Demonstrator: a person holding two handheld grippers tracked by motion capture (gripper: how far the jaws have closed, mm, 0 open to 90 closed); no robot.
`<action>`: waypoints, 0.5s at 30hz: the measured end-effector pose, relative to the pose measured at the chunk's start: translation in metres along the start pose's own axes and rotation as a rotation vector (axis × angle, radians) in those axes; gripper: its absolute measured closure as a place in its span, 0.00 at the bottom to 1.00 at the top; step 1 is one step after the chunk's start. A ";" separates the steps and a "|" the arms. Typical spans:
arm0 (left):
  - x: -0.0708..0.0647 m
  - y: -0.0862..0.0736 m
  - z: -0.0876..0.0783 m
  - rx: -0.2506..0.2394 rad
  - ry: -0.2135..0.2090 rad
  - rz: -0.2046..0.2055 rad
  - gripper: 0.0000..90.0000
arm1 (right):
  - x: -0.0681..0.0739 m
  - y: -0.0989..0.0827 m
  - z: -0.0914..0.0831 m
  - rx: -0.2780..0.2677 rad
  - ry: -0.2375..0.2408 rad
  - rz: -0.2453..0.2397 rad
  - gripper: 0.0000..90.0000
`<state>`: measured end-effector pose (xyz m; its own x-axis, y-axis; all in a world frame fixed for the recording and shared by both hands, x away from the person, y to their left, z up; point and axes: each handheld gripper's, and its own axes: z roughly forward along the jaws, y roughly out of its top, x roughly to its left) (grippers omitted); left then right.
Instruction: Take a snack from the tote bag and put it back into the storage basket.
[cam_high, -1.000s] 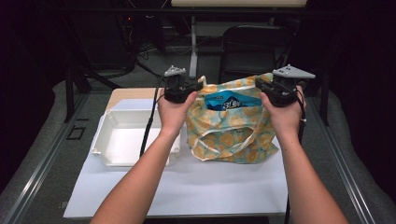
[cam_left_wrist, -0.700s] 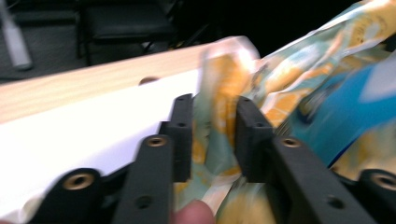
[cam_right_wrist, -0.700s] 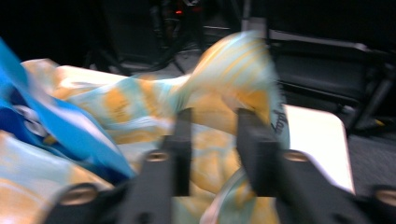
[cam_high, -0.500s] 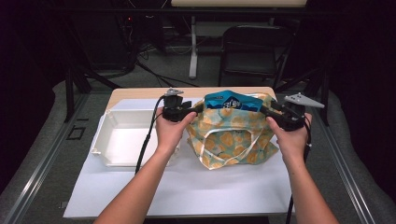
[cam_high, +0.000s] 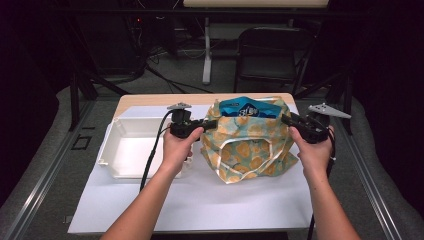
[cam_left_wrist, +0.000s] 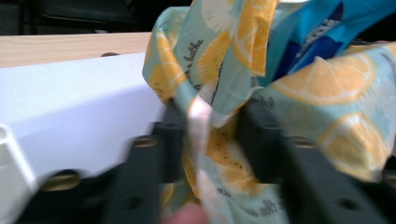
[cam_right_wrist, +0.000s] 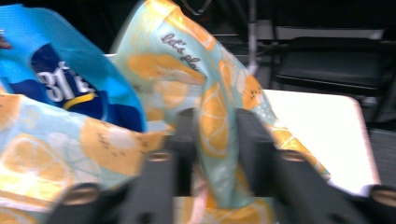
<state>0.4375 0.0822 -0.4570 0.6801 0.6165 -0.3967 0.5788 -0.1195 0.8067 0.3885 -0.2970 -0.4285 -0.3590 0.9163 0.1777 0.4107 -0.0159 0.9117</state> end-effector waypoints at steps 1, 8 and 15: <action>0.001 -0.001 0.002 0.026 0.013 -0.005 0.95 | 0.001 0.000 0.002 0.008 -0.001 -0.002 0.94; 0.008 -0.014 0.018 0.231 0.102 -0.077 0.99 | -0.007 -0.015 0.024 0.188 -0.052 0.085 1.00; 0.006 -0.023 0.018 0.232 0.133 -0.045 0.74 | -0.016 -0.064 0.037 0.323 -0.058 0.087 1.00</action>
<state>0.4364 0.0749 -0.4859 0.5948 0.7205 -0.3566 0.7054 -0.2550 0.6614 0.3988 -0.2959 -0.5038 -0.2662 0.9385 0.2199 0.6855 0.0239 0.7277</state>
